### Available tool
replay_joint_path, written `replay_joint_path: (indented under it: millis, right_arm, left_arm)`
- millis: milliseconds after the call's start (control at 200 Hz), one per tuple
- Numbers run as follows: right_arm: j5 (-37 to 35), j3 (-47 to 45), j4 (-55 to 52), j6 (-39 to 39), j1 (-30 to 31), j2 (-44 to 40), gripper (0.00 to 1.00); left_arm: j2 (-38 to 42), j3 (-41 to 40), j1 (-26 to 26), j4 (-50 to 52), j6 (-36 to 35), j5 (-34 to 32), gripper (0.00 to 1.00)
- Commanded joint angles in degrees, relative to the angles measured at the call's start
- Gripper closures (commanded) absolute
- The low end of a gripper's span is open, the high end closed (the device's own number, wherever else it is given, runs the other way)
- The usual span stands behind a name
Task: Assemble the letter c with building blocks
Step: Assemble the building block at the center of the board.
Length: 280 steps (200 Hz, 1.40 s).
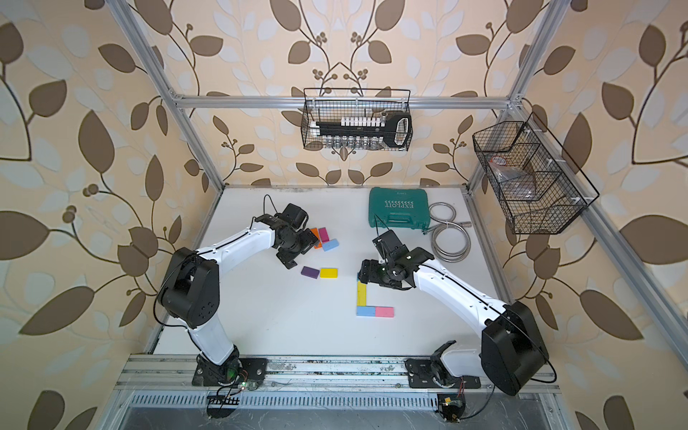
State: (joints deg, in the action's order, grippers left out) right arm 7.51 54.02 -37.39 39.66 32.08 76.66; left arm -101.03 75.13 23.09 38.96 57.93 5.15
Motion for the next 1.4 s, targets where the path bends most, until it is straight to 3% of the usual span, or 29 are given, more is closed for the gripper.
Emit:
replay_joint_path:
  millis: [0,100,305,1395]
  right_arm:
    - [-0.3,0.2,0.6,0.8,1.0,0.7,0.15]
    - [-1.1,0.7,0.3,1.3,1.9,1.0,0.15]
    - [-2.0,1.5,-0.2,2.3,2.8,1.8,0.15]
    - [-3.4,4.7,0.2,3.8,7.0,6.1,0.15]
  left_arm:
    - [-1.9,0.9,-1.5,0.5,-18.2,1.2,0.03]
    - [-3.6,1.0,-1.8,-0.9,-22.2,3.5,0.03]
    - [-5.7,0.1,-1.8,-2.9,-22.9,6.6,0.03]
    - [-2.0,-13.4,-0.6,-15.4,-11.0,15.7,0.03]
